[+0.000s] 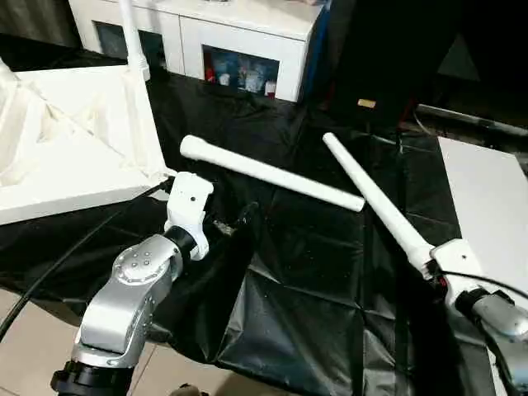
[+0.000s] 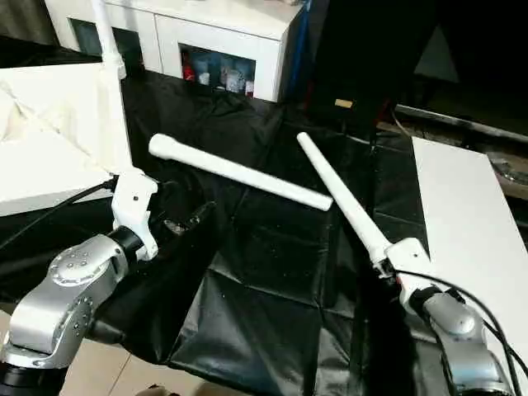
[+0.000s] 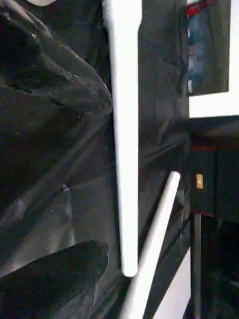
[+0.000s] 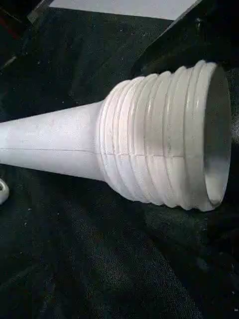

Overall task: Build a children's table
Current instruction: Move to table

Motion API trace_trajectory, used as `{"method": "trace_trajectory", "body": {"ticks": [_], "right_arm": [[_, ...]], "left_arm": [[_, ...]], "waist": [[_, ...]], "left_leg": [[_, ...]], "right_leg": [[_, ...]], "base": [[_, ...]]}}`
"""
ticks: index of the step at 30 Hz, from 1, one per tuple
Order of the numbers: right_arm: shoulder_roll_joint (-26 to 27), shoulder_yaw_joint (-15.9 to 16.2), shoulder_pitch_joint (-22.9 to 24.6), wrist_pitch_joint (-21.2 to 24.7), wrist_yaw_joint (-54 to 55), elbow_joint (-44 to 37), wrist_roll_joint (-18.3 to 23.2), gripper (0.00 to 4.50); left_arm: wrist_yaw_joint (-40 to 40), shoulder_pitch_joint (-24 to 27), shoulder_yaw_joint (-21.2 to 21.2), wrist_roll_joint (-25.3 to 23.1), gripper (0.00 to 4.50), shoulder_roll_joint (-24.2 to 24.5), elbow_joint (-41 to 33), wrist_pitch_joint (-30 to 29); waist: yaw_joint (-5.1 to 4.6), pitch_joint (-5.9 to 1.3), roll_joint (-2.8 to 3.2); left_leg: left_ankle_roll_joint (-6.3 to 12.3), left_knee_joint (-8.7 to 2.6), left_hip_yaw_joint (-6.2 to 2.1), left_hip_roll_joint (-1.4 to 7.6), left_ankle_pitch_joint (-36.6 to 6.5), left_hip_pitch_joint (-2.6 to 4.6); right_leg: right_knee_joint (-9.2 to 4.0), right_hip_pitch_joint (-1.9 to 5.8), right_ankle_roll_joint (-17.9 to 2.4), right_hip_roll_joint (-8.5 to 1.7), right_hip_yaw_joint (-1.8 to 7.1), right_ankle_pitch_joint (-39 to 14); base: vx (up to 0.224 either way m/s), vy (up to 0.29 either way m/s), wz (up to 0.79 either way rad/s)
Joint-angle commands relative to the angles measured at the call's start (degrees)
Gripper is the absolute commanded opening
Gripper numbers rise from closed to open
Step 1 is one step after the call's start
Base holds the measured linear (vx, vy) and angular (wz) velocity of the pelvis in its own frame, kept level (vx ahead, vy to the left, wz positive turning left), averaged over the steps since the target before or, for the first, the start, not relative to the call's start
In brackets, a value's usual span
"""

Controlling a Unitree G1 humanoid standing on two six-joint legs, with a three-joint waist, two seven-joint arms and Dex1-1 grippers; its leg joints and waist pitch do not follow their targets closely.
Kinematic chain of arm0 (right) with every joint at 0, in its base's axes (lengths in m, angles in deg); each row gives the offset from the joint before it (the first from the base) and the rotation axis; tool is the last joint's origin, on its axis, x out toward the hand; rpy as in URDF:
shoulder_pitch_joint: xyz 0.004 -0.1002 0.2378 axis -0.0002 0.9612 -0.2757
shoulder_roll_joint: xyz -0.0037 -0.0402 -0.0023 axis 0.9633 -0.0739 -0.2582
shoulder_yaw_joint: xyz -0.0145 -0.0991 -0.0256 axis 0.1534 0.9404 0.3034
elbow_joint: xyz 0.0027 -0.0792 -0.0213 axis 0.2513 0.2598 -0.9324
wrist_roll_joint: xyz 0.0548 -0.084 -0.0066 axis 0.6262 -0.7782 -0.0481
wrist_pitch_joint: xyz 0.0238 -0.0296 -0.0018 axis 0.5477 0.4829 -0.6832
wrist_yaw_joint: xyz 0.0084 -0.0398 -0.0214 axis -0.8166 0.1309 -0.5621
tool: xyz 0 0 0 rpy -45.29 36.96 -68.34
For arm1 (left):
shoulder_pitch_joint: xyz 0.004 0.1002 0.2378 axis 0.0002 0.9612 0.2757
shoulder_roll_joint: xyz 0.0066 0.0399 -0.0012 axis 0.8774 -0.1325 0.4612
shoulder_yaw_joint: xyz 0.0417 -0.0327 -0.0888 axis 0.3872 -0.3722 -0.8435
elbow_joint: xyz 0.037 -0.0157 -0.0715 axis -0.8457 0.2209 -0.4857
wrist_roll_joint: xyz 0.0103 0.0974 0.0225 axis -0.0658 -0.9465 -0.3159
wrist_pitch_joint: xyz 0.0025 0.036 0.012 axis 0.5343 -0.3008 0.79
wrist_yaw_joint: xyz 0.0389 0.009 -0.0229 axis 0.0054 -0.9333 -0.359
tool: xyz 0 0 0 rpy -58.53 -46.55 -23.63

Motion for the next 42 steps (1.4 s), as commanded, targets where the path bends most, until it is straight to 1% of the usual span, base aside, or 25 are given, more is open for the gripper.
{"method": "trace_trajectory", "body": {"ticks": [1,2,3,5,6,7,8,10,12,13,16,17,19,23,26,27,28,31,32,34,35,37,39,40,42], "right_arm": [[1.2,1.5,1.1,0.5,-0.7,0.3,0.1,2.87],[1.6,1.6,1.1,0.8,-0.9,-0.2,0.4,2.87],[2.4,1.8,1.0,1.4,-1.4,-1.2,1.2,2.87],[2.9,2.1,0.9,1.7,-1.8,-1.8,1.6,2.87],[3.3,2.8,1.0,1.9,-2.9,-2.9,2.0,2.87],[3.3,2.8,1.0,1.9,-2.9,-2.9,2.0,2.87],[3.8,4.1,1.3,2.3,-4.9,-4.5,2.6,2.87],[4.2,5.8,1.8,2.6,-7.4,-6.7,2.9,2.87],[3.9,7.9,2.4,3.4,-10.3,-9.6,3.0,2.87],[3.8,8.3,2.5,3.6,-10.8,-10.0,3.0,2.87],[3.0,9.2,2.5,3.9,-11.9,-10.7,2.2,2.87],[2.5,9.4,2.4,4.4,-12.4,-11.3,2.3,2.87],[1.8,9.5,2.0,4.7,-12.9,-11.8,2.2,2.87],[1.3,7.9,-0.1,6.9,-13.2,-13.5,3.2,2.87],[3.3,6.1,-2.0,9.0,-11.2,-15.1,5.4,2.87],[4.7,5.0,-3.2,10.2,-9.6,-15.3,6.8,2.87],[5.3,4.6,-3.8,10.7,-9.0,-15.5,7.5,2.87],[6.4,4.1,-4.8,11.9,-8.2,-15.6,8.3,2.87],[7.1,3.9,-5.4,13.1,-7.5,-15.5,8.6,2.87],[8.7,3.7,-7.0,15.2,-5.7,-14.1,8.2,2.87],[9.5,3.7,-7.6,16.0,-4.9,-13.2,8.2,2.87],[10.6,3.7,-8.5,17.0,-3.5,-11.8,7.9,2.87],[13.2,2.8,-10.5,20.1,2.1,-8.9,7.1,2.87],[13.7,2.6,-10.8,20.9,3.2,-8.6,7.1,2.87],[14.8,2.3,-10.7,23.0,4.4,-9.1,7.7,2.87]], "left_arm": [[-0.2,-0.8,0.7,-0.5,4.50,-0.2,0.4,-0.2],[-0.2,-0.9,0.7,-0.5,4.50,-0.2,0.5,-0.2],[-0.2,-0.9,0.7,-0.6,4.50,-0.2,0.6,-0.2],[-0.2,-1.0,0.7,-0.6,4.50,-0.2,0.7,-0.2],[-0.2,-1.0,0.7,-0.6,4.50,-0.2,0.8,-0.2],[-0.2,-1.0,0.7,-0.6,4.50,-0.2,0.8,-0.2],[-0.2,-1.1,0.7,-0.6,4.50,-0.3,0.9,-0.2],[-0.3,-1.2,0.7,-0.8,4.50,-0.3,1.1,-0.3],[-0.6,-1.2,0.7,-1.0,4.50,-0.2,1.3,-0.4],[-0.6,-1.2,0.7,-1.0,4.50,-0.2,1.3,-0.4],[-0.6,-1.2,0.7,-1.1,4.50,0.0,1.4,-0.4],[-0.5,-1.2,0.6,-1.1,4.50,0.1,1.3,-0.4],[-0.5,-1.2,0.5,-1.1,4.50,0.3,1.2,-0.4],[-0.4,-1.4,0.3,-1.2,4.50,0.5,1.2,-0.4],[-0.3,-1.3,0.4,-1.5,4.50,0.4,1.5,-0.1],[-0.2,-1.2,0.6,-1.4,4.50,0.3,1.4,0.0],[-0.1,-1.1,0.8,-1.4,4.50,0.3,1.4,0.0],[0.1,-1.1,1.1,-1.4,4.50,0.5,1.2,0.2],[0.2,-1.0,1.2,-1.4,4.50,0.5,1.2,0.2],[0.4,-1.0,1.4,-1.4,4.50,0.6,1.2,0.3],[0.4,-1.0,1.4,-1.4,4.50,0.6,1.3,0.3],[0.5,-1.1,1.5,-1.5,4.50,0.6,1.3,0.3],[0.7,-1.3,1.7,-1.6,4.50,0.6,1.2,0.1],[0.7,-1.4,1.7,-1.6,4.50,0.6,1.2,0.1],[0.8,-1.4,1.7,-1.5,4.50,0.8,0.9,-0.1]], "waist": [[-0.12,-2.48,-0.11],[-0.12,-2.49,-0.13],[-0.27,-2.53,-0.04],[-0.33,-2.54,-0.09],[-0.38,-2.55,0.24],[-0.48,-2.56,0.05],[-0.44,-2.60,0.16],[-0.64,-2.63,0.17],[-0.75,-2.65,0.10],[-0.77,-2.70,0.08],[-0.71,-2.65,0.14],[-0.63,-2.61,0.24],[-0.60,-2.71,0.22],[-0.59,-2.84,0.20],[-0.53,-2.83,0.09],[-0.53,-2.82,0.20],[-0.51,-2.88,0.36],[-0.37,-2.96,0.42],[-0.29,-2.96,0.65],[-0.20,-3.00,0.65],[0.01,-3.04,0.93],[0.11,-3.11,0.89],[0.16,-3.12,0.67],[0.18,-3.16,0.79],[0.39,-3.13,0.77]], "left_leg": [[-0.76,-5.11,-0.98,2.36,-18.1,0.80],[-0.80,-5.17,-1.03,2.39,-18.2,0.82],[-0.78,-5.23,-1.06,2.40,-18.1,0.77],[-0.71,-5.23,-1.05,2.42,-18.2,0.82],[-0.74,-5.23,-1.09,2.42,-18.3,0.84],[-0.72,-5.23,-1.06,2.39,-18.2,0.68],[-0.73,-5.22,-1.06,2.40,-18.0,0.74],[-0.37,-5.31,-1.11,2.47,-17.4,0.59],[-0.09,-5.33,-1.13,2.50,-16.7,0.57],[0.16,-5.30,-1.13,2.53,-16.3,0.55],[0.34,-5.31,-1.07,2.61,-16.0,0.76],[0.17,-5.37,-1.05,2.64,-15.9,0.87],[0.07,-5.39,-1.07,2.66,-15.4,0.88],[0.62,-5.32,-0.99,2.62,-13.8,0.82],[0.96,-5.27,-0.90,2.59,-12.9,0.92],[0.88,-5.33,-0.95,2.67,-12.9,0.95],[0.62,-5.31,-0.95,2.70,-12.5,1.04],[0.26,-5.27,-0.86,2.67,-11.5,1.14],[0.22,-5.25,-0.85,2.64,-11.1,1.17],[-0.08,-5.26,-0.79,2.57,-10.3,1.16],[-0.38,-5.22,-0.77,2.59,-10.2,1.26],[-0.74,-5.21,-0.72,2.57,-9.9,1.36],[-1.05,-5.24,-0.67,2.47,-9.2,1.35],[-1.40,-5.26,-0.68,2.40,-9.1,1.38],[-1.76,-5.26,-0.64,2.43,-9.4,1.43]], "right_leg": [[-6.24,1.05,-6.9,-3.85,2.44,-16.3],[-6.20,1.08,-6.9,-3.82,2.42,-16.0],[-6.03,1.14,-7.3,-3.75,2.43,-14.5],[-6.02,1.15,-7.5,-3.82,2.44,-14.2],[-5.99,1.16,-7.7,-3.85,2.47,-14.0],[-6.06,1.29,-7.7,-3.85,2.50,-13.9],[-6.03,1.31,-7.7,-3.84,2.51,-13.7],[-5.98,1.44,-8.1,-3.91,2.51,-12.8],[-5.90,1.57,-8.3,-3.85,2.50,-11.8],[-5.89,1.66,-8.5,-3.95,2.54,-11.5],[-6.00,1.50,-8.9,-4.00,2.56,-12.1],[-6.03,1.45,-9.1,-3.96,2.55,-11.8],[-5.86,1.62,-9.4,-3.86,2.51,-10.3],[-5.72,1.81,-9.9,-3.95,2.51,-7.9],[-5.62,1.81,-10.5,-3.99,2.54,-7.2],[-5.61,1.77,-10.6,-4.05,2.52,-7.5],[-5.49,1.72,-10.7,-4.04,2.54,-7.0],[-5.25,1.80,-10.8,-3.89,2.54,-4.8],[-5.20,1.78,-10.9,-3.90,2.56,-4.3],[-5.07,1.86,-11.2,-3.84,2.53,-3.1],[-5.04,1.85,-11.2,-3.95,2.57,-3.0],[-4.94,1.83,-11.4,-3.86,2.54,-2.2],[-4.84,1.86,-11.6,-3.83,2.53,-1.6],[-4.73,1.86,-11.5,-3.82,2.53,-1.6],[-4.77,1.88,-11.1,-3.83,2.54,-1.9]], "base": [[0.000,0.000,0.00],[0.000,0.000,0.00],[0.000,0.000,0.00],[0.000,0.000,0.00],[0.000,0.000,0.00],[0.000,0.000,0.00],[0.000,0.000,0.00],[0.000,0.000,0.00],[0.000,0.000,0.00],[0.000,0.000,0.00],[0.000,0.000,0.00],[0.000,0.000,0.00],[0.000,0.000,0.00],[0.000,0.000,0.00],[0.000,0.000,0.00],[0.000,0.000,0.00],[0.000,0.000,0.00],[0.000,0.000,0.00],[0.000,0.000,0.00],[0.000,0.000,0.00],[0.000,0.000,0.00],[0.000,0.000,0.00],[0.000,0.000,0.00],[0.000,0.000,0.00],[0.000,0.000,0.00]]}}
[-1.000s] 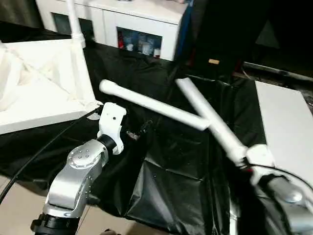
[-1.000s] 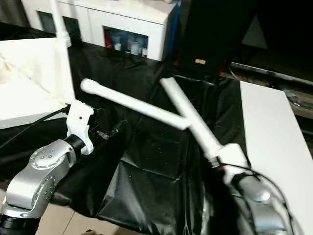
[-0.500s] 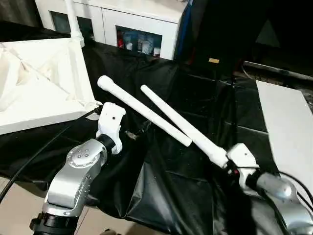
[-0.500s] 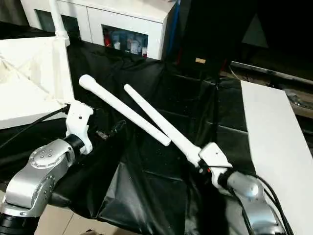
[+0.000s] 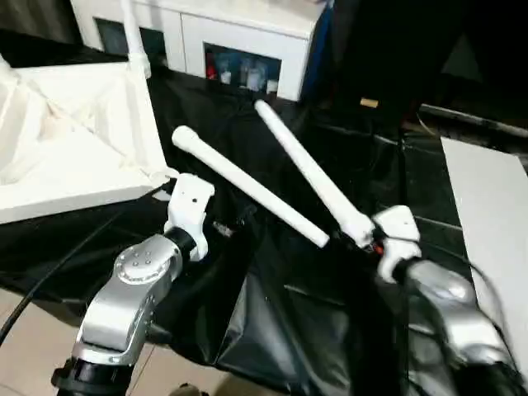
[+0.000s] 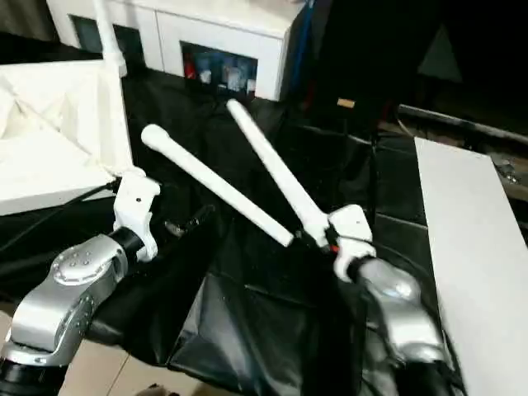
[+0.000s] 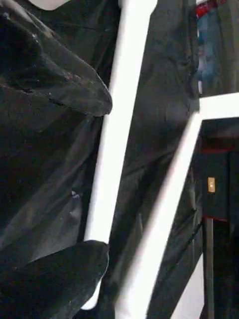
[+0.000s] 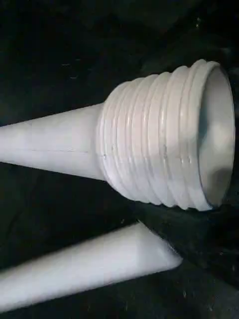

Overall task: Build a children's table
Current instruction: Move to table

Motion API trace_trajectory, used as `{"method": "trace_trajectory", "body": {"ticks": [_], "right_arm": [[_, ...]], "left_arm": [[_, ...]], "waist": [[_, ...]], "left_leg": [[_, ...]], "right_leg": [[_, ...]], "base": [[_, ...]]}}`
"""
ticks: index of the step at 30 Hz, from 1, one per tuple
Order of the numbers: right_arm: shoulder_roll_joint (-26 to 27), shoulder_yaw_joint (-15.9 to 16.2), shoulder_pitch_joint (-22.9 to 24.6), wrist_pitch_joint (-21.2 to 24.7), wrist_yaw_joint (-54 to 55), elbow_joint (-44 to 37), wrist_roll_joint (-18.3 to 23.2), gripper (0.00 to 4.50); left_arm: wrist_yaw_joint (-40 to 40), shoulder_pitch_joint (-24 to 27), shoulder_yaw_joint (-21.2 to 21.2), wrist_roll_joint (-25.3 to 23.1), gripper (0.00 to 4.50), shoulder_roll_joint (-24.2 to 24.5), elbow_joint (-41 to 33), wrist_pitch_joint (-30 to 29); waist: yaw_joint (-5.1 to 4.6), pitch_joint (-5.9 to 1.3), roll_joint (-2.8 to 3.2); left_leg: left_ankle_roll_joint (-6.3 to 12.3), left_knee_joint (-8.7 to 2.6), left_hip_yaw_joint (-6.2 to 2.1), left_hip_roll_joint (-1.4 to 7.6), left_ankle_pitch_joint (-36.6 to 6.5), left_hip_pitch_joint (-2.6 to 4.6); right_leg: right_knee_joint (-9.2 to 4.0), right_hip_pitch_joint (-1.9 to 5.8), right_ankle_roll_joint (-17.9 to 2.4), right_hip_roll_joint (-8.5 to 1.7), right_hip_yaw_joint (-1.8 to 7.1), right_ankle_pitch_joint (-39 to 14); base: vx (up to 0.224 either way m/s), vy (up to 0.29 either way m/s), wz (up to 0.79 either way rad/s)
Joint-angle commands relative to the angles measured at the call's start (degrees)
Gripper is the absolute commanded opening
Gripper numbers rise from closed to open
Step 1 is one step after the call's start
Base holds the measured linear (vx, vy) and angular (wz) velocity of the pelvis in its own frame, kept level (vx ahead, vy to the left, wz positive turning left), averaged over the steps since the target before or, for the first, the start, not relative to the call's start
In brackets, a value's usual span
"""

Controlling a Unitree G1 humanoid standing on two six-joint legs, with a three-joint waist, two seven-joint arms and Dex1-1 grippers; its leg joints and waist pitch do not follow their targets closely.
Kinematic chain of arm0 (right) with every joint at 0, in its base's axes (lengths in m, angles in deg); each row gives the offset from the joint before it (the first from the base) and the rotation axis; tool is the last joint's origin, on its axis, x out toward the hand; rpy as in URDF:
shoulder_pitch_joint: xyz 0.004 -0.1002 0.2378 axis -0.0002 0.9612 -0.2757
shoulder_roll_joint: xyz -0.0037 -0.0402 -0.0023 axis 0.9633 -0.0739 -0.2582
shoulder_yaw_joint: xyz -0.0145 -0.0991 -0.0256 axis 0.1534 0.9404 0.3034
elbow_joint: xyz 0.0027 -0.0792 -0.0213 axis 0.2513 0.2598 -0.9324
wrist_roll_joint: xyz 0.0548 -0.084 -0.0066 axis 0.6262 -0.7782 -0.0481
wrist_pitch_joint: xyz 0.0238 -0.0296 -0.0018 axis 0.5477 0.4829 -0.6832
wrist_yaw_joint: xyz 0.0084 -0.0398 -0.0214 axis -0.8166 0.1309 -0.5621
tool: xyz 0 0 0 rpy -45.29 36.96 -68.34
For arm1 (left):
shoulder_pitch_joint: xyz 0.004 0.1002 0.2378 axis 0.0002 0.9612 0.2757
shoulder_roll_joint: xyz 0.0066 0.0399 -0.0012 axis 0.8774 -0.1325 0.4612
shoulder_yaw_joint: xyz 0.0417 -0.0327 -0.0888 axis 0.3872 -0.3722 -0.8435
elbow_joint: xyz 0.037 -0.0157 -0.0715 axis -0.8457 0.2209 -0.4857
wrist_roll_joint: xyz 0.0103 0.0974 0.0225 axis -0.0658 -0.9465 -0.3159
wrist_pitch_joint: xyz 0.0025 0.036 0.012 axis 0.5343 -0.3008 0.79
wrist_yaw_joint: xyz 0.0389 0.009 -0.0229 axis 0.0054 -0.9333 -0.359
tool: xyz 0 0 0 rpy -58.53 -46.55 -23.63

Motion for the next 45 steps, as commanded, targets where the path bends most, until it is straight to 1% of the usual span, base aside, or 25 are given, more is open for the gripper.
{"method": "trace_trajectory", "body": {"ticks": [1,6,7,12,14,15,17,18,22,26,29,31,32,33,35,36,37,38,39,40,41,42,43,44,45], "right_arm": [[0.6,-1.3,0.2,3.6,2.0,-1.3,0.4,2.87],[-0.1,-0.5,1.4,6.0,1.3,-2.8,-0.5,2.87],[-0.6,-0.2,1.8,6.5,1.0,-3.2,-0.8,2.87],[-2.4,0.2,4.2,8.0,0.1,-6.2,-0.8,2.87],[-2.5,-0.2,5.3,8.8,-0.6,-7.7,0.2,3.34],[-2.5,-0.3,5.6,9.0,-0.7,-8.1,0.4,3.34],[-2.3,-0.6,5.9,9.0,-1.0,-8.7,0.8,3.34],[-2.0,-1.0,5.9,9.3,-1.2,-9.4,1.5,3.58],[-1.5,-1.6,5.8,9.5,-1.4,-10.9,2.8,3.94],[-1.2,-3.1,5.9,10.5,-1.4,-17.0,5.0,4.21],[-1.3,-4.9,5.5,14.4,0.4,-25.2,6.5,4.46],[-1.5,-4.9,5.1,14.5,0.9,-27.8,6.3,4.46],[-1.6,-4.9,5.0,14.2,0.8,-28.6,6.3,4.46],[-0.9,-5.3,4.7,13.9,1.6,-29.5,6.8,4.46],[0.0,-6.1,4.1,14.1,2.5,-29.6,7.7,4.46],[2.1,-7.5,3.1,14.8,4.6,-29.8,9.5,4.46],[3.2,-8.0,2.6,15.2,5.6,-29.7,10.4,4.46],[3.9,-8.3,2.4,15.5,6.2,-29.7,10.9,4.46],[4.7,-7.6,2.4,16.3,6.4,-30.1,10.7,4.46],[5.0,-7.1,2.5,17.0,6.5,-30.6,10.3,4.46],[5.3,-6.9,2.5,17.1,6.6,-30.8,10.3,4.46],[5.7,-6.6,2.5,17.2,6.8,-30.8,10.2,4.46],[6.1,-6.4,2.4,17.3,7.0,-30.8,10.2,4.46],[6.1,-6.4,2.4,17.3,7.0,-30.8,10.2,4.46],[6.9,-5.6,2.2,17.3,7.4,-30.6,10.1,4.46]], "left_arm": [[0.5,-0.7,0.5,-0.2,4.50,0.3,-0.8,-0.3],[1.4,-0.4,0.7,0.0,4.50,0.8,-1.2,-0.5],[1.8,-0.4,0.9,0.0,4.50,0.9,-1.3,-0.2],[3.7,0.2,1.4,0.9,4.50,1.5,-1.8,0.8],[4.4,0.5,1.2,1.6,4.50,1.4,-1.7,1.1],[4.6,0.7,1.0,2.1,4.50,1.1,-1.8,1.0],[4.3,0.9,0.7,2.5,4.50,0.6,-1.8,1.1],[3.4,0.9,0.9,1.1,4.50,0.6,-1.6,2.2],[1.8,0.7,1.0,-0.5,4.50,0.5,-1.0,1.7],[0.0,0.5,-0.4,-0.3,4.50,-0.7,-1.0,2.5],[-1.6,0.6,-1.9,-0.4,4.50,-1.4,-1.4,3.4],[-2.0,0.5,-1.9,-0.8,4.50,-1.3,-1.4,3.6],[-2.2,0.4,-1.9,-1.1,4.50,-1.2,-1.3,3.6],[-2.7,0.3,-2.1,-1.2,4.50,-1.4,-0.9,3.8],[-3.0,0.2,-2.3,-1.2,4.50,-1.6,-0.6,3.7],[-3.7,-0.1,-2.6,-1.5,4.50,-1.9,0.0,4.4],[-3.9,-0.2,-2.7,-1.6,4.50,-1.9,0.2,4.7],[-4.0,-0.3,-2.8,-1.6,4.50,-2.0,0.3,4.8],[-4.8,-0.4,-3.3,-2.0,4.50,-2.0,0.5,5.4],[-5.4,-0.5,-3.6,-2.4,4.50,-2.1,0.6,5.7],[-5.5,-0.5,-3.6,-2.5,4.50,-2.0,0.6,5.8],[-5.2,-0.4,-3.5,-2.5,4.50,-1.8,0.4,6.1],[-5.2,-0.4,-3.5,-2.5,4.50,-1.8,0.1,6.0],[-5.2,-0.4,-3.5,-2.5,4.50,-1.8,0.1,6.0],[-5.8,-0.3,-3.6,-2.6,4.50,-2.2,-0.5,5.4]], "waist": [[0.11,-3.21,0.71],[0.16,-3.20,0.73],[0.17,-3.13,1.10],[0.22,-3.06,0.92],[0.25,-3.07,0.84],[0.27,-3.10,1.10],[0.13,-3.08,0.96],[0.14,-3.04,0.90],[0.00,-3.06,0.99],[0.16,-3.17,0.70],[0.25,-3.06,0.82],[0.68,-3.22,0.54],[1.19,-3.22,0.38],[2.50,-3.16,0.04],[3.53,-3.16,0.28],[3.87,-3.14,0.37],[4.04,-3.13,1.89],[3.55,-2.59,1.06],[2.09,-2.90,1.87],[0.43,-2.62,2.36],[-0.12,-2.58,2.27],[-0.64,-2.30,2.10],[-0.88,-2.44,1.25],[-0.75,-1.81,1.29],[-1.01,-1.89,0.43]], "left_leg": [[-2.00,-4.72,-0.76,2.44,-9.6,1.40],[-2.60,-4.85,-0.82,2.45,-10.5,1.38],[-2.76,-4.86,-0.81,2.38,-10.8,1.41],[-3.02,-4.99,-0.86,2.42,-11.9,1.36],[-2.82,-4.94,-0.83,2.42,-11.9,1.31],[-2.73,-4.96,-0.91,2.45,-11.9,1.36],[-2.72,-5.00,-0.87,2.46,-12.0,1.34],[-2.65,-4.97,-0.85,2.45,-12.5,1.31],[-2.27,-4.98,-0.95,2.52,-12.4,1.30],[-1.81,-4.83,-0.89,2.57,-10.5,1.31],[-1.43,-4.86,-0.85,2.46,-9.7,1.31],[1.11,-4.38,-0.32,1.96,-9.2,0.81],[3.85,-3.60,-0.19,1.74,-8.7,0.39],[7.25,-0.66,-1.05,1.64,-7.6,-0.74],[8.06,2.30,-2.66,2.17,-6.8,-2.10],[7.82,4.07,-4.30,2.59,-7.2,-3.16],[3.79,3.98,-3.37,2.82,-8.5,-0.30],[1.08,0.49,-1.96,1.66,-11.7,1.37],[1.35,-2.94,0.61,1.66,-14.2,5.91],[2.15,-4.98,2.84,2.49,-21.9,8.22],[2.38,-5.95,3.99,3.14,-24.1,7.57],[1.63,-7.86,5.50,4.67,-27.1,5.42],[-0.43,-7.73,7.33,5.21,-30.4,5.85],[-2.22,-7.96,8.55,5.18,-33.3,5.45],[-5.54,-4.71,9.50,3.09,-38.1,7.57]], "right_leg": [[-4.10,1.87,-10.0,-3.91,2.55,-2.3],[-4.20,1.94,-9.0,-4.00,2.57,-2.9],[-4.28,1.84,-9.0,-3.97,2.59,-3.5],[-4.49,1.88,-8.5,-3.98,2.60,-4.9],[-4.52,1.91,-8.5,-4.00,2.65,-4.9],[-4.43,1.88,-8.6,-4.04,2.65,-4.7],[-4.50,1.81,-9.0,-3.95,2.60,-4.7],[-4.60,1.85,-8.9,-4.03,2.63,-5.4],[-4.60,1.84,-8.7,-4.03,2.62,-5.6],[-4.41,1.93,-8.7,-4.02,2.65,-3.7],[-4.35,1.96,-8.3,-3.98,2.68,-2.7],[-4.83,2.50,-8.6,-5.46,3.45,-4.1],[-5.67,2.85,-9.0,-7.12,4.39,-6.2],[-7.84,3.80,-8.7,-11.57,7.11,-11.5],[-9.13,4.51,-8.8,-15.35,9.55,-17.2],[-9.56,4.49,-9.9,-16.59,10.71,-20.2],[-9.85,2.15,-9.8,-13.01,13.02,-23.8],[-8.18,1.06,-9.1,-6.31,11.36,-24.5],[-5.14,-2.98,-6.3,-0.31,7.29,-18.8],[-1.16,-5.93,-4.7,1.67,2.21,-18.2],[0.76,-5.76,-4.2,1.22,0.25,-15.9],[3.08,-4.33,-3.4,-0.59,-2.46,-12.3],[3.11,-3.84,-4.3,-2.24,-3.85,-11.5],[2.00,-3.75,-4.9,-2.71,-4.01,-14.4],[-3.39,-5.52,-5.9,-4.32,-2.06,-23.8]], "base": [[0.000,0.000,0.00],[0.000,0.000,0.00],[0.000,0.000,0.00],[0.000,0.000,0.00],[0.000,0.000,0.00],[0.000,0.000,0.00],[0.000,0.000,0.00],[0.000,0.000,0.00],[0.000,0.000,0.00],[0.000,0.000,0.00],[0.000,0.000,0.00],[0.000,0.000,0.00],[0.000,0.000,0.00],[0.000,0.000,0.00],[-0.004,0.048,-0.04],[-0.023,0.161,-0.19],[-0.023,0.161,-0.19],[-0.034,0.212,-0.42],[-0.052,0.224,-0.46],[-0.052,0.224,-0.46],[-0.057,0.228,-0.50],[-0.041,0.212,-0.65],[-0.041,0.212,-0.65],[-0.046,0.175,-0.60],[-0.024,0.184,-0.57]]}}
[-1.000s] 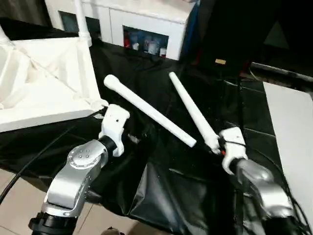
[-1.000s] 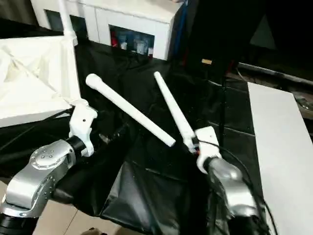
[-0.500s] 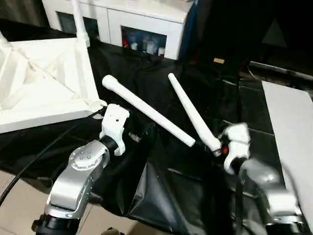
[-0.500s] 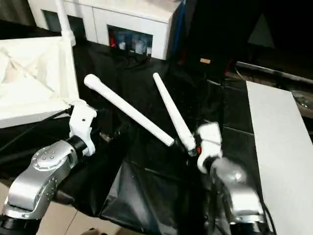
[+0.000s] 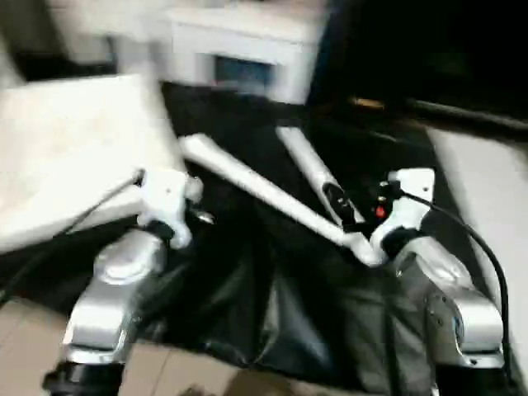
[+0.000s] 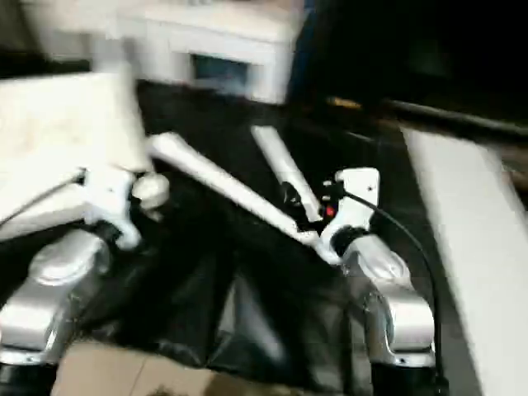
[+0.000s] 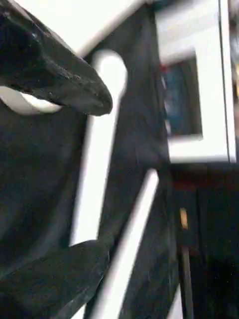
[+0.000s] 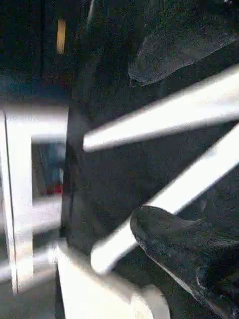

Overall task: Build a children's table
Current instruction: Move to table

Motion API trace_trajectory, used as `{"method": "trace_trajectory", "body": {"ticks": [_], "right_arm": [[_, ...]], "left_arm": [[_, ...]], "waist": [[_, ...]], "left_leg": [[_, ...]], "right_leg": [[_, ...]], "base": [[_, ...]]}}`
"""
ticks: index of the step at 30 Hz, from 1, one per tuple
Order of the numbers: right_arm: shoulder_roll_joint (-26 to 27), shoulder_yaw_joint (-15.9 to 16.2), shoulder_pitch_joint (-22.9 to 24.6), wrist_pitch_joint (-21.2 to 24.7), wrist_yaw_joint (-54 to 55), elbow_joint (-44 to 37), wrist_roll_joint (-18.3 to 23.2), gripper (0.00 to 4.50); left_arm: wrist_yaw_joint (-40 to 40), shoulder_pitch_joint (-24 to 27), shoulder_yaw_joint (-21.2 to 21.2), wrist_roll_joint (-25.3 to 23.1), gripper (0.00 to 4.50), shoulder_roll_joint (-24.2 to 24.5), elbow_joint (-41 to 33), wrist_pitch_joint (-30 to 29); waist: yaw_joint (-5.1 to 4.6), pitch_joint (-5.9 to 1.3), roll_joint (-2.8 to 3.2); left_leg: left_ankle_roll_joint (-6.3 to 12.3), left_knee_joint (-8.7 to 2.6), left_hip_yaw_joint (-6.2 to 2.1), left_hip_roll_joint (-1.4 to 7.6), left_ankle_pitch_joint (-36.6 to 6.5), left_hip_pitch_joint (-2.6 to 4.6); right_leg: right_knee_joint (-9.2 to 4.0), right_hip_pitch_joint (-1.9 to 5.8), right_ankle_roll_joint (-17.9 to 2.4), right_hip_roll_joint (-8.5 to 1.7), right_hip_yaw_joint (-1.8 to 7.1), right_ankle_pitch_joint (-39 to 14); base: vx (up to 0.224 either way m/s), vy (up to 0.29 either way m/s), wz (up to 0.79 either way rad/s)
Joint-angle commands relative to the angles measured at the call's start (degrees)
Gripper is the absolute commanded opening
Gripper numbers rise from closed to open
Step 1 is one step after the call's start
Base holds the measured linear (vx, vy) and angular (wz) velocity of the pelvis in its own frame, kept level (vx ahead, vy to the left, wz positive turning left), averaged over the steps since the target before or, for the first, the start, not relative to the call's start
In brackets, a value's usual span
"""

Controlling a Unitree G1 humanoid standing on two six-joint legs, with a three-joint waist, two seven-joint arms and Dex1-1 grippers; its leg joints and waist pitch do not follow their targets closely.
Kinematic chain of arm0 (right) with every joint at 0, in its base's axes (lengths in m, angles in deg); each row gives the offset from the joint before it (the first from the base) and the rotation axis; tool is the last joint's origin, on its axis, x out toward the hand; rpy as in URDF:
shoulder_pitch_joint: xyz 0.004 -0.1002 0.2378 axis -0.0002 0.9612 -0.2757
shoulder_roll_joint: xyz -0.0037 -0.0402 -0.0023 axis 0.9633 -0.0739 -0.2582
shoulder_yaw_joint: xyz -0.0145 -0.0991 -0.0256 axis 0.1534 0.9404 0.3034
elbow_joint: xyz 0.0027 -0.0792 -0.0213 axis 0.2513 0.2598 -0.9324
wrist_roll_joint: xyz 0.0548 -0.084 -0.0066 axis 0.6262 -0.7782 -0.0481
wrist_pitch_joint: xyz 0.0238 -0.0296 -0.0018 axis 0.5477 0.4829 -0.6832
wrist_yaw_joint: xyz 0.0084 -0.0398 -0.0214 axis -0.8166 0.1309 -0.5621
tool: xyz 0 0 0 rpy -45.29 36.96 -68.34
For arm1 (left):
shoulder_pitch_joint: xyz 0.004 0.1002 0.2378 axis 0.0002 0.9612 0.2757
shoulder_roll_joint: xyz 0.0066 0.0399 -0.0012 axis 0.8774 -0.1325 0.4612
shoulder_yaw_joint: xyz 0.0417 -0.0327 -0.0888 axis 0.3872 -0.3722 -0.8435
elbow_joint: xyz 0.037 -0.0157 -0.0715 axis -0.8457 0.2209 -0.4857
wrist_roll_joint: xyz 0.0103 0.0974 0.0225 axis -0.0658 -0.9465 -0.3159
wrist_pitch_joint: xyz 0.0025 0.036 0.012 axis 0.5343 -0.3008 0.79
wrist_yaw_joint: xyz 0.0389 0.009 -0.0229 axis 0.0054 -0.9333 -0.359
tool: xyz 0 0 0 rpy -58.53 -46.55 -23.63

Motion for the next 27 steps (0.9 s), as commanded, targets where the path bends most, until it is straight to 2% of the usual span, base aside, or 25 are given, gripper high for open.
{"method": "trace_trajectory", "body": {"ticks": [1,2,3,4,5,6,7,8,9,11,12,13,14,15,16,18,19,20,21,22,23,24,25,26,27], "right_arm": [[0.4,-0.3,-0.1,0.7,0.8,-0.2,-0.2,4.46],[0.7,0.0,-0.3,0.7,1.1,0.0,-0.3,4.46],[1.0,0.2,-0.6,0.6,1.3,0.4,-0.3,4.46],[1.0,0.3,-0.6,0.6,1.3,0.4,-0.3,4.46],[1.0,0.5,-0.7,0.6,1.3,0.6,-0.2,4.46],[0.7,1.2,-0.7,0.3,1.1,0.8,-0.7,4.46],[0.4,1.6,-0.6,0.1,1.0,0.9,-1.3,4.46],[-0.6,3.1,-0.4,-0.4,0.7,1.3,-2.9,4.46],[-0.6,3.1,-0.4,-0.4,0.7,1.3,-2.9,4.46],[-1.3,4.1,-0.3,-0.7,1.7,1.8,-4.8,4.46],[-1.7,4.9,-0.3,-0.9,1.5,2.1,-5.3,4.46],[-2.1,5.9,-0.2,-1.7,0.8,2.5,-5.9,4.46],[-2.1,5.9,-0.2,-1.7,0.8,2.6,-5.8,4.46],[-1.7,5.8,0.0,-1.6,0.5,2.6,-5.2,4.46],[-1.6,5.7,0.1,-1.6,0.4,2.6,-5.0,4.46],[-1.6,6.0,-0.2,-1.7,-1.2,2.9,-4.1,4.46],[-2.1,6.8,-0.3,-2.3,-1.4,3.1,-5.0,4.46],[-2.5,7.5,-0.3,-2.6,-1.9,3.2,-5.3,4.46],[-2.6,7.7,-0.3,-2.8,-2.1,3.3,-5.4,4.46],[-2.4,7.6,-0.4,-2.8,-2.0,3.4,-5.3,4.46],[-2.3,7.5,-0.5,-2.8,-1.9,3.5,-5.2,4.46],[-2.6,7.7,-0.7,-3.4,-2.0,3.9,-5.6,4.46],[-2.7,7.6,-0.8,-3.6,-2.0,4.2,-5.6,4.46],[-2.8,7.6,-0.9,-3.6,-1.9,4.3,-5.6,4.46],[-2.8,7.4,-1.0,-3.7,-1.9,4.4,-5.7,4.46]], "left_arm": [[-0.7,-0.8,1.4,-0.4,4.50,-0.9,-1.0,-0.3],[-1.1,-0.9,1.3,-0.6,4.50,-1.1,-0.9,-0.3],[-1.7,-1.1,1.0,-0.5,4.50,-1.5,-0.5,-0.3],[-1.8,-1.1,0.9,-0.5,4.50,-1.6,-0.5,-0.3],[-2.1,-1.1,0.8,-0.6,4.50,-1.8,-0.3,-0.4],[-2.4,-1.2,0.6,-0.8,4.50,-2.0,0.0,0.0],[-2.5,-1.1,0.6,-0.8,4.50,-2.1,0.1,0.3],[-3.2,-0.7,0.4,-1.2,4.50,-2.5,0.1,1.1],[-3.2,-0.7,0.4,-1.2,4.50,-2.5,0.1,1.1],[-4.2,-0.6,0.6,-2.6,4.50,-2.4,0.2,1.8],[-5.0,-0.6,0.4,-3.1,4.50,-2.6,0.5,2.4],[-6.7,-0.5,-0.6,-3.3,4.50,-3.4,0.8,2.8],[-6.9,-0.5,-0.7,-3.3,4.50,-3.5,0.8,2.8],[-7.7,-0.5,-1.3,-3.1,4.50,-4.0,0.5,3.0],[-7.8,-0.4,-1.4,-2.9,4.50,-4.2,0.3,3.0],[-8.0,-0.4,-1.0,-3.0,4.50,-4.4,-0.6,2.7],[-8.0,-0.4,-0.9,-3.1,4.50,-4.4,-0.7,2.7],[-8.1,-0.4,-0.6,-3.4,4.50,-4.4,-0.8,2.7],[-8.2,-0.4,-0.5,-3.6,4.50,-4.6,-1.0,2.6],[-8.3,-0.4,-0.4,-3.7,4.50,-4.7,-1.1,2.6],[-8.5,-0.5,-0.4,-3.8,4.50,-5.0,-1.2,2.5],[-8.7,-0.8,-0.4,-3.9,4.50,-5.2,-1.0,2.8],[-8.7,-1.0,-0.3,-3.9,4.50,-5.2,-0.9,2.8],[-8.7,-1.1,-0.3,-3.9,4.50,-5.1,-0.8,2.8],[-8.6,-1.2,-0.2,-4.0,4.50,-5.1,-0.8,2.9]], "waist": [[0.06,-2.38,-0.63],[1.49,-2.35,-0.64],[1.22,-2.08,-0.06],[0.62,-2.15,-0.32],[0.08,-2.30,0.20],[-2.92,-1.66,1.62],[-4.69,-1.96,2.87],[-5.98,-2.88,2.82],[-6.19,-2.68,3.06],[-5.91,-3.33,2.03],[-4.61,-4.43,0.95],[-4.06,-4.78,0.72],[-3.85,-4.26,1.14],[-3.36,-3.14,1.27],[-3.36,-3.14,1.27],[-3.01,-2.17,1.56],[-2.96,-2.07,1.33],[-2.54,-1.67,0.91],[-2.29,-1.68,0.99],[-2.11,-1.57,0.92],[-1.47,-1.25,1.09],[-1.68,-2.40,1.19],[-1.35,-2.71,1.94],[-1.53,-2.71,2.04],[-2.19,-2.55,2.73]], "left_leg": [[-7.44,1.08,-5.23,3.49,-31.8,4.01],[-4.89,4.36,-8.97,3.33,-26.0,1.25],[-4.51,6.04,-17.04,2.20,-12.0,-4.49],[-4.38,4.16,-17.58,1.08,-10.9,-4.09],[-3.83,0.81,-16.92,-0.14,-10.2,-2.63],[-0.83,-6.02,-14.10,-0.04,-18.5,1.08],[9.15,-10.59,-16.91,1.35,-18.4,-1.62],[14.04,-9.35,-17.54,1.64,-11.0,0.69],[16.15,-8.30,-18.27,2.64,-3.6,1.32],[15.18,-6.65,-18.49,3.11,3.9,2.11],[11.40,-4.42,-18.13,3.50,10.5,-0.25],[9.07,-4.31,-17.52,3.07,13.3,-1.35],[5.29,-5.13,-17.49,3.60,13.4,-1.83],[0.32,-6.59,-16.89,4.02,-0.8,-1.70],[0.32,-6.59,-16.89,4.02,-0.8,-1.70],[-8.90,-7.73,-16.67,3.79,-19.1,-1.03],[-10.33,-7.78,-16.63,3.61,-21.9,-0.91],[-11.97,-7.74,-16.30,3.22,-27.0,-0.37],[-12.09,-7.54,-16.21,3.05,-28.4,0.10],[-7.36,-9.03,-18.81,1.80,-26.4,-4.62],[-6.58,-8.95,-19.18,1.28,-26.8,-4.77],[-4.85,-7.24,-19.23,0.79,-20.2,-4.31],[-1.54,-7.43,-19.75,0.73,-10.8,-5.15],[0.15,-7.91,-20.25,0.56,-8.4,-4.98],[2.76,-8.92,-22.14,-0.22,-8.6,-3.49]], "right_leg": [[-12.48,-0.69,-2.3,-8.14,6.79,-30.9],[-14.87,2.63,-1.4,-13.65,12.07,-38.7],[-14.32,6.91,-3.7,-14.78,14.13,-46.9],[-13.48,6.31,-4.1,-11.20,12.66,-44.5],[-12.71,5.12,-4.3,-6.70,10.74,-40.9],[-8.35,-0.40,-3.2,2.44,4.79,-28.5],[-0.04,2.37,-4.0,4.41,-0.88,-10.7],[1.61,0.73,-5.9,4.14,-2.39,-0.8],[0.02,0.69,-7.1,3.09,-2.16,3.2],[-2.47,1.26,-8.1,1.25,-0.72,5.2],[-4.61,4.36,-11.6,-3.86,2.66,12.1],[-4.86,5.65,-13.4,-4.48,3.22,15.5],[-4.84,5.71,-15.2,-3.01,2.66,15.7],[-5.44,5.35,-14.2,-2.40,2.48,6.1],[-5.44,5.35,-14.2,-2.40,2.48,6.1],[-6.51,4.09,-9.4,-2.19,2.74,-4.6],[-6.76,3.82,-7.9,-2.20,2.89,-6.9],[-7.74,2.86,-5.0,-2.38,3.22,-12.8],[-8.04,2.39,-3.6,-2.56,3.64,-15.6],[-7.47,6.23,-4.3,-4.43,1.62,-15.1],[-8.41,6.27,-4.5,-5.16,0.72,-18.0],[-8.91,6.97,-6.5,-6.28,0.13,-14.0],[-8.14,8.19,-7.7,-5.64,-1.29,-5.7],[-7.68,7.93,-7.5,-4.55,-2.05,-2.7],[-5.66,6.21,-5.9,-0.82,-3.41,-2.0]], "base": [[-0.024,0.184,-0.57],[0.043,0.257,-0.89],[0.043,0.278,-1.15],[0.043,0.278,-1.15],[-0.020,0.267,-0.88],[-0.107,0.231,-0.48],[-0.107,0.231,-0.48],[-0.084,0.220,-0.12],[-0.010,0.213,0.05],[-0.022,0.184,0.02],[-0.058,0.155,0.01],[-0.058,0.155,0.01],[-0.066,0.138,0.03],[-0.028,0.052,0.01],[-0.055,0.087,0.02],[-0.069,0.060,0.10],[-0.055,0.030,0.12],[-0.045,0.011,0.18],[-0.025,0.004,0.23],[-0.025,0.004,0.23],[-0.020,-0.001,0.42],[-0.016,-0.014,0.56],[-0.016,-0.014,0.56],[-0.001,-0.020,0.51],[0.018,-0.041,0.57]]}}
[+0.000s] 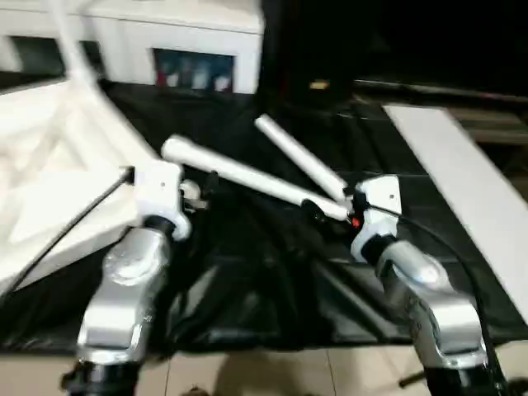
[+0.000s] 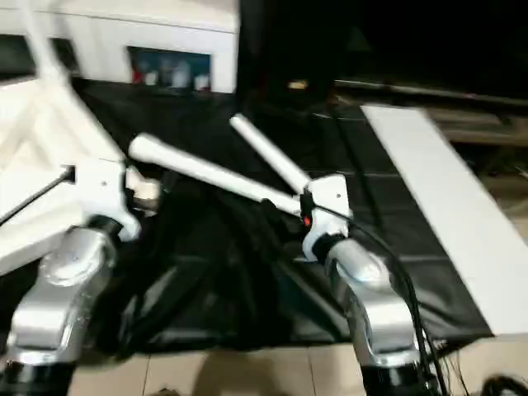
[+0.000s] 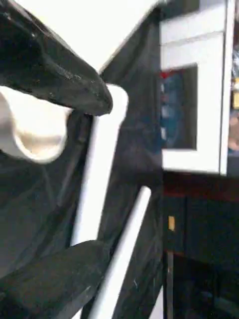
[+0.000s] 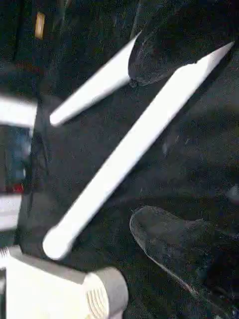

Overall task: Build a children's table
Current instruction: Move to table

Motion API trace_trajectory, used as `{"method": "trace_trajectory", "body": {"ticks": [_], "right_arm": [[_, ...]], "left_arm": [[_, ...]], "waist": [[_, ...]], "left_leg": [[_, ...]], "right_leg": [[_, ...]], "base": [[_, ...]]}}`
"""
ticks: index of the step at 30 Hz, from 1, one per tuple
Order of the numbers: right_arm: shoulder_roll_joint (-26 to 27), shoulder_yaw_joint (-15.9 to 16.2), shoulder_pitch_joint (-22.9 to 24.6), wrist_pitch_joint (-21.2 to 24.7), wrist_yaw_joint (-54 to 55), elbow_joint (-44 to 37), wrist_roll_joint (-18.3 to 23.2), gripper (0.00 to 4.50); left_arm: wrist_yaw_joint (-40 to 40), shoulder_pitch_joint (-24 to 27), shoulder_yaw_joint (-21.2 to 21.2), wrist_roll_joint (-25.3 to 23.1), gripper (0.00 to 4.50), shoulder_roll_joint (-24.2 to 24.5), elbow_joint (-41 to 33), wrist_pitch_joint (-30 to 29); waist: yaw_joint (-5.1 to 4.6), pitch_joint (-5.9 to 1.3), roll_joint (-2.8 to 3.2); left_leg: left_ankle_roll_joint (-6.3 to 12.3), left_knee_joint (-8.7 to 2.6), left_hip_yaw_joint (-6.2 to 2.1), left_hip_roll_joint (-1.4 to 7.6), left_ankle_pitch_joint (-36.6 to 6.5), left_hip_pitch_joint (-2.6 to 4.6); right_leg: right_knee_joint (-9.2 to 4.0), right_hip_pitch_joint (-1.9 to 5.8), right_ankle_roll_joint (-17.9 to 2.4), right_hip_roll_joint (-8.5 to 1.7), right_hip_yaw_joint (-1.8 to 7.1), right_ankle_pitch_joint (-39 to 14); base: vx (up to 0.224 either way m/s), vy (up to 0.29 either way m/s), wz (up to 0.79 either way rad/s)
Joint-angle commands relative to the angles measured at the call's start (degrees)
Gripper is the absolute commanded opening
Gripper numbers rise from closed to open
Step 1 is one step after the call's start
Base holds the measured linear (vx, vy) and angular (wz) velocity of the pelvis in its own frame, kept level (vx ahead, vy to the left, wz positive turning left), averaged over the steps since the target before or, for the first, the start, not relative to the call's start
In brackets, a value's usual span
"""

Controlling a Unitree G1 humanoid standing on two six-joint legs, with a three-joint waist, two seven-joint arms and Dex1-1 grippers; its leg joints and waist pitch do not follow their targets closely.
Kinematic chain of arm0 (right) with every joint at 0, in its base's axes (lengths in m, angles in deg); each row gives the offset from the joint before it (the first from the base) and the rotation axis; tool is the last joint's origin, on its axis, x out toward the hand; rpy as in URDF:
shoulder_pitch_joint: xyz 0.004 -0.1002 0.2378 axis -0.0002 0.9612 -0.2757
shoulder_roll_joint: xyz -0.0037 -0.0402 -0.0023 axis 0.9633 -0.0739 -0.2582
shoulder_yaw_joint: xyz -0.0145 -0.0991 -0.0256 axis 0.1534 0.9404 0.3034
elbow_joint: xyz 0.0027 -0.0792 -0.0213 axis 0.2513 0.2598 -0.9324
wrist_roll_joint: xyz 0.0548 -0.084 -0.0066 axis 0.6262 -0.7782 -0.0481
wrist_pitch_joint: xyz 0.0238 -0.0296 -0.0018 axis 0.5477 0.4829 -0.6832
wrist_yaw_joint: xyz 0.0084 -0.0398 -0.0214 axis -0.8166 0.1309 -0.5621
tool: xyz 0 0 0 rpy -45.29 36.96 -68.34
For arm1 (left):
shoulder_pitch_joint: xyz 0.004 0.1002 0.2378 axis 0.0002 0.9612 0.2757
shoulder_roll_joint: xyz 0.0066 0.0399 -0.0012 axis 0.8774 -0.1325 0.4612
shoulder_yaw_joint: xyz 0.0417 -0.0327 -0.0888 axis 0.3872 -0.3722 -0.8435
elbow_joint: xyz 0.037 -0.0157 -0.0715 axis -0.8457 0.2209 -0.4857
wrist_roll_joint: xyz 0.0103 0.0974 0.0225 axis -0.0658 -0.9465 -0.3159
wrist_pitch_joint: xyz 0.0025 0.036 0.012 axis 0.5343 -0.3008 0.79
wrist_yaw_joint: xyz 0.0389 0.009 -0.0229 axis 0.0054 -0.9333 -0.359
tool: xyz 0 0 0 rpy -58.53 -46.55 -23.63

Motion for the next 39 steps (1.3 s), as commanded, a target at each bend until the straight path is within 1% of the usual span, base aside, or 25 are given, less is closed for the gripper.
{"method": "trace_trajectory", "body": {"ticks": [1,2,3,4,5,6,8,9,14,15,17,18,19,20,21,22,23,25,27,32,35,36,37,38,39], "right_arm": [[-0.7,-0.5,-0.6,-0.7,0.0,0.2,-0.8,4.46],[-0.7,-0.7,-0.7,-0.8,0.0,0.3,-0.8,4.46],[-0.6,-1.3,-0.7,-0.7,0.0,0.5,-0.4,4.46],[-0.7,-1.7,-0.8,-0.8,-0.1,0.6,0.0,4.46],[-1.0,-1.9,-0.8,-1.0,-1.0,0.7,0.6,4.46],[-1.8,-1.5,-0.8,-1.2,-2.4,0.7,0.8,4.46],[-2.4,-1.1,-0.8,-1.5,-3.1,0.8,0.5,4.46],[-3.2,-0.3,-0.9,-1.8,-3.9,0.9,0.1,4.46],[-4.4,1.9,-1.1,-1.3,-5.3,1.6,-1.0,4.46],[-4.4,1.9,-1.1,-1.3,-5.3,1.6,-1.0,4.46],[-4.3,2.3,-1.0,-1.2,-5.4,1.5,-1.1,4.46],[-4.0,2.8,-0.9,-1.2,-5.5,1.4,-1.0,4.46],[-3.8,3.1,-0.8,-1.6,-5.6,1.4,-1.0,4.46],[-3.7,3.2,-0.8,-1.8,-5.6,1.5,-1.0,4.46],[-3.0,2.5,-0.7,-1.1,-5.4,1.5,-0.1,4.46],[-2.5,2.0,-0.6,-0.6,-5.2,1.5,0.6,4.46],[-2.5,2.0,-0.6,-0.6,-5.2,1.5,0.6,4.46],[-2.5,1.9,-0.4,-0.4,-5.4,1.5,0.8,4.46],[-2.6,2.0,-0.3,-0.8,-5.6,1.5,0.7,4.46],[-2.3,1.8,-0.3,-1.0,-5.3,1.6,0.7,4.46],[-2.0,1.6,-0.3,-1.0,-4.8,1.6,0.8,4.46],[-1.9,1.7,-0.3,-1.1,-4.7,1.5,1.0,4.46],[-1.9,1.7,-0.3,-1.1,-4.7,1.5,1.0,4.46],[-1.9,1.7,-0.2,-1.1,-4.7,1.5,1.0,4.46],[-1.9,1.8,-0.2,-1.1,-4.7,1.4,1.0,4.46]], "left_arm": [[-0.4,-0.8,0.2,-0.2,4.50,0.0,-0.7,0.2],[-0.3,-0.8,0.2,-0.1,4.50,0.0,-0.6,0.3],[-0.2,-0.9,0.3,0.0,4.50,0.0,-0.5,0.3],[-0.1,-0.9,0.3,0.0,4.50,0.0,-0.4,0.4],[0.0,-0.9,0.4,0.0,4.50,0.0,-0.4,0.4],[0.0,-0.9,0.6,-0.2,4.50,0.0,-0.4,0.3],[-0.1,-0.9,0.7,-0.3,4.50,0.0,-0.4,0.3],[-0.1,-0.8,0.7,-0.6,4.50,-0.1,-0.5,0.3],[-0.1,-0.6,0.6,-0.8,4.50,-0.1,-0.6,0.2],[-0.1,-0.6,0.6,-0.8,4.50,-0.1,-0.6,0.2],[0.0,-0.6,0.6,-0.7,4.50,-0.1,-0.7,0.1],[0.4,-0.5,0.3,-0.1,4.50,-0.1,-0.8,-0.1],[0.5,-0.5,0.1,0.2,4.50,-0.1,-0.9,-0.5],[0.6,-0.5,-0.1,0.4,4.50,-0.1,-0.9,-0.8],[0.6,-0.6,-0.5,1.1,4.50,-0.3,-0.9,-1.1],[0.6,-0.6,-0.8,1.5,4.50,-0.5,-0.9,-1.3],[0.6,-0.6,-0.8,1.5,4.50,-0.5,-0.9,-1.3],[0.5,-0.8,-1.2,1.7,4.50,-0.5,-0.7,-1.2],[0.5,-1.1,-1.5,1.9,4.50,-0.6,-0.5,-1.2],[0.6,-1.2,-1.7,2.1,4.50,-0.7,-0.4,-1.3],[0.9,-1.3,-1.7,2.3,4.50,-0.7,-0.5,-1.5],[1.1,-1.2,-1.7,2.4,4.50,-0.7,-0.6,-1.6],[1.1,-1.2,-1.7,2.4,4.50,-0.7,-0.6,-1.6],[1.2,-1.1,-1.7,2.4,4.50,-0.6,-0.6,-1.6],[1.2,-1.1,-1.7,2.4,4.50,-0.6,-0.6,-1.6]], "waist": [[-0.56,-3.37,2.29],[-0.81,-3.31,2.25],[-0.36,-3.04,0.82],[0.39,-2.94,0.89],[1.08,-3.52,0.44],[1.67,-3.76,0.43],[2.15,-3.38,0.58],[1.99,-3.24,0.87],[1.58,-2.61,0.54],[2.41,-2.10,0.90],[1.88,-2.72,1.03],[1.98,-2.88,1.69],[1.15,-2.86,2.29],[0.94,-2.56,2.28],[1.08,-2.36,2.11],[0.75,-1.92,1.41],[1.01,-1.64,1.23],[1.39,-1.34,1.01],[1.52,-1.41,1.59],[-0.48,-2.90,2.78],[-1.98,-3.73,1.97],[-2.18,-4.02,0.90],[-0.22,-4.71,-0.81],[1.12,-4.60,-1.26],[2.51,-5.10,-0.83]], "left_leg": [[3.82,-8.97,-8.98,5.80,-9.1,4.39],[3.86,-7.99,-8.75,6.93,-7.9,5.55],[0.89,-6.51,-6.22,8.37,-2.4,4.67],[-0.94,-6.31,-5.21,7.88,-3.3,3.59],[-2.17,-5.93,-4.28,7.89,-3.5,2.09],[-2.29,-5.85,-3.76,8.11,-2.8,1.85],[-2.03,-6.62,-2.74,9.11,-5.3,1.90],[-3.52,-7.54,-2.07,10.19,-11.6,2.08],[-8.68,-8.17,-1.15,10.36,-23.3,2.26],[-5.76,-9.64,-2.71,7.12,-25.1,-1.79],[-4.61,-8.01,-3.54,6.82,-20.9,-1.68],[-3.99,-8.68,-4.24,6.72,-18.9,-1.34],[-4.11,-9.35,-5.49,7.45,-19.9,0.38],[-5.98,-10.09,-6.47,7.64,-27.9,0.93],[-7.73,-10.20,-6.26,7.34,-32.4,0.95],[-11.99,-7.88,-4.59,10.24,-42.4,4.55],[-12.66,-7.66,-3.95,10.05,-44.8,4.75],[-10.28,-6.74,-1.67,9.86,-38.9,4.30],[-8.92,-7.91,-0.97,10.15,-34.3,3.24],[-7.03,-11.05,-3.11,10.91,-34.1,7.39],[3.61,-10.14,-4.98,10.68,-21.2,10.80],[9.81,-8.74,-3.74,9.98,-12.5,9.89],[10.95,-3.86,1.15,4.54,-5.4,2.78],[10.15,-0.60,2.08,3.36,-5.6,-0.94],[6.88,2.73,0.46,5.80,-3.3,-4.48]], "right_leg": [[0.79,-0.35,-5.6,0.12,2.00,-6.8],[1.04,-1.69,-4.6,0.09,3.09,-5.8],[-0.58,-1.79,-4.2,-2.52,6.69,2.1],[-1.46,-0.78,-5.5,-4.08,7.56,4.4],[-1.48,1.55,-8.3,-6.25,8.36,8.4],[-1.56,2.15,-9.3,-6.68,8.47,10.3],[-1.54,1.93,-11.3,-6.13,8.14,9.7],[-1.45,1.63,-11.8,-5.12,7.66,2.9],[-2.85,0.70,-9.1,-4.88,7.84,-14.7],[-3.75,3.50,-7.1,-5.39,4.29,-23.5],[-4.89,4.14,-7.7,-6.58,3.20,-26.1],[-4.61,4.35,-7.5,-5.35,2.10,-24.4],[-3.08,3.07,-7.6,-3.18,1.63,-20.6],[-2.63,3.07,-7.3,-2.97,1.87,-21.0],[-3.18,3.20,-7.3,-3.43,2.18,-22.7],[-5.05,0.68,-7.2,-4.88,4.22,-27.8],[-6.00,1.15,-7.0,-5.22,4.34,-33.0],[-8.13,3.77,-4.6,-5.70,4.27,-44.7],[-7.95,6.12,-2.8,-4.73,3.91,-43.5],[-4.02,4.89,-3.9,-0.59,2.96,-21.7],[-0.94,1.97,-2.0,0.14,3.83,-7.8],[-1.26,2.75,-1.3,-1.08,5.22,-1.9],[-4.09,9.53,-1.2,-3.43,8.39,7.0],[-5.53,12.64,-1.6,-6.75,11.19,7.1],[-5.77,14.91,-2.7,-10.38,12.73,9.4]], "base": [[0.018,-0.041,0.57],[0.035,-0.061,0.62],[0.016,-0.030,0.31],[0.026,-0.076,0.45],[0.003,-0.103,0.14],[-0.011,-0.148,0.18],[-0.026,-0.092,0.06],[-0.038,-0.063,0.00],[-0.020,-0.019,-0.01],[-0.054,-0.033,0.22],[-0.038,-0.034,0.32],[0.015,-0.046,0.41],[0.015,-0.046,0.41],[0.036,-0.047,0.41],[0.033,-0.049,0.35],[0.033,-0.049,0.35],[0.045,-0.055,0.19],[0.060,-0.034,0.02],[0.094,0.006,-0.07],[0.093,0.024,-0.11],[0.129,-0.014,-0.10],[0.238,-0.088,-0.06],[0.156,-0.078,0.01],[0.159,-0.062,0.02],[0.167,-0.037,-0.05]]}}
